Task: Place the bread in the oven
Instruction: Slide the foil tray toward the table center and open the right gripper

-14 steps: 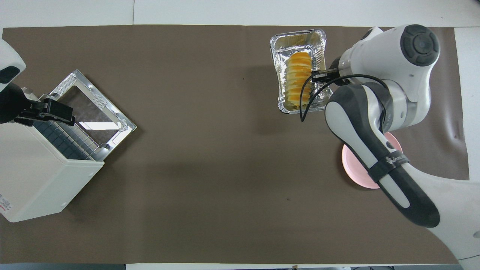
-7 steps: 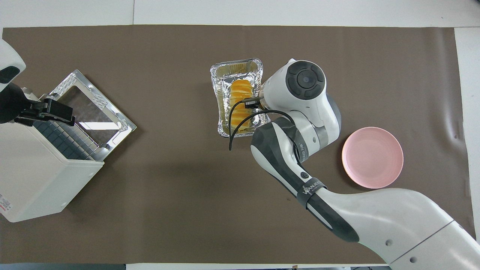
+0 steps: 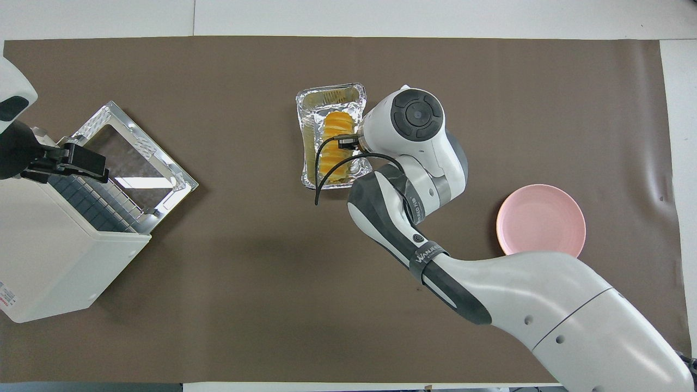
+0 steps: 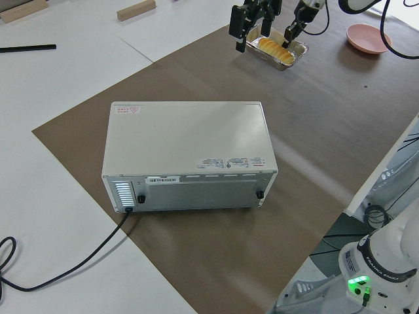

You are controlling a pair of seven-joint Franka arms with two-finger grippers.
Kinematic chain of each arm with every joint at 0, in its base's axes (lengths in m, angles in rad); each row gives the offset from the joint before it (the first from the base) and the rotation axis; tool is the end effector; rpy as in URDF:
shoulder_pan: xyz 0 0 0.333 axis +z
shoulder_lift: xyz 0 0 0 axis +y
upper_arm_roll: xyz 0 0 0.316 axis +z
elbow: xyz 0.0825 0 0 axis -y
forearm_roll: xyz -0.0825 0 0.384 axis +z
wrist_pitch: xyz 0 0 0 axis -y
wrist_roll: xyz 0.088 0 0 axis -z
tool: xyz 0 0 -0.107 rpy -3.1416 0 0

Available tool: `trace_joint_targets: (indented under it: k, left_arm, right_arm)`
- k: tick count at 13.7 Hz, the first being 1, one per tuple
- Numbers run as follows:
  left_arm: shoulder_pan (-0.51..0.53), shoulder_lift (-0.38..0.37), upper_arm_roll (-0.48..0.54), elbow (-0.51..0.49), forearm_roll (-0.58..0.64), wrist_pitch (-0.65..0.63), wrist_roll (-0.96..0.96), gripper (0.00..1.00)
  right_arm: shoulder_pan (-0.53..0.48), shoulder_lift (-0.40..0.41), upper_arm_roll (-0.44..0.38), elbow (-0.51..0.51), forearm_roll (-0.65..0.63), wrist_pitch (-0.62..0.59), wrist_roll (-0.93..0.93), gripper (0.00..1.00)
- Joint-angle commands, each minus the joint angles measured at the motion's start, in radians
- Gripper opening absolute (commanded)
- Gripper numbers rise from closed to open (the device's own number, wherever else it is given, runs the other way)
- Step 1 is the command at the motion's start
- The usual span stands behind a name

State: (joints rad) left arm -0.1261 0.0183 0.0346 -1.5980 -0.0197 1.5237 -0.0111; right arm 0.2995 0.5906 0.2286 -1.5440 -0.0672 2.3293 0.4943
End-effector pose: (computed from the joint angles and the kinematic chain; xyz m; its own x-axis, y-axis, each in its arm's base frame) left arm 0.5508 -0.0529 0.5977 0.9924 -0.0808 -0.0927 -0.0795 -0.9967 0.0180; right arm 0.6360 0.3380 0.3347 0.9885 0.0116 0.1505 0.0359 -0.9865 -0.1597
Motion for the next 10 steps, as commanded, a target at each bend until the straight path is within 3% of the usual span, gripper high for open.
trace_joint_targets:
  k: [1, 2, 7, 10]
  left_arm:
    - [0.011, -0.028, -0.008, -0.034, 0.001, 0.018, 0.010, 1.00]
    - [0.011, -0.028, -0.009, -0.034, 0.001, 0.018, 0.010, 1.00]
    - [0.011, -0.028, -0.009, -0.034, 0.001, 0.023, 0.008, 1.00]
    - [0.011, -0.028, -0.009, -0.034, 0.001, 0.020, 0.010, 1.00]
  right_arm:
    - [0.007, 0.006, -0.002, -0.010, -0.028, -0.001, 0.036, 0.84]
    - [0.007, 0.003, -0.003, -0.008, -0.028, -0.010, 0.036, 1.00]
    - [-0.029, -0.049, -0.005, 0.048, -0.046, -0.119, 0.030, 1.00]
    - [-0.124, -0.164, 0.000, 0.039, -0.045, -0.272, -0.064, 1.00]
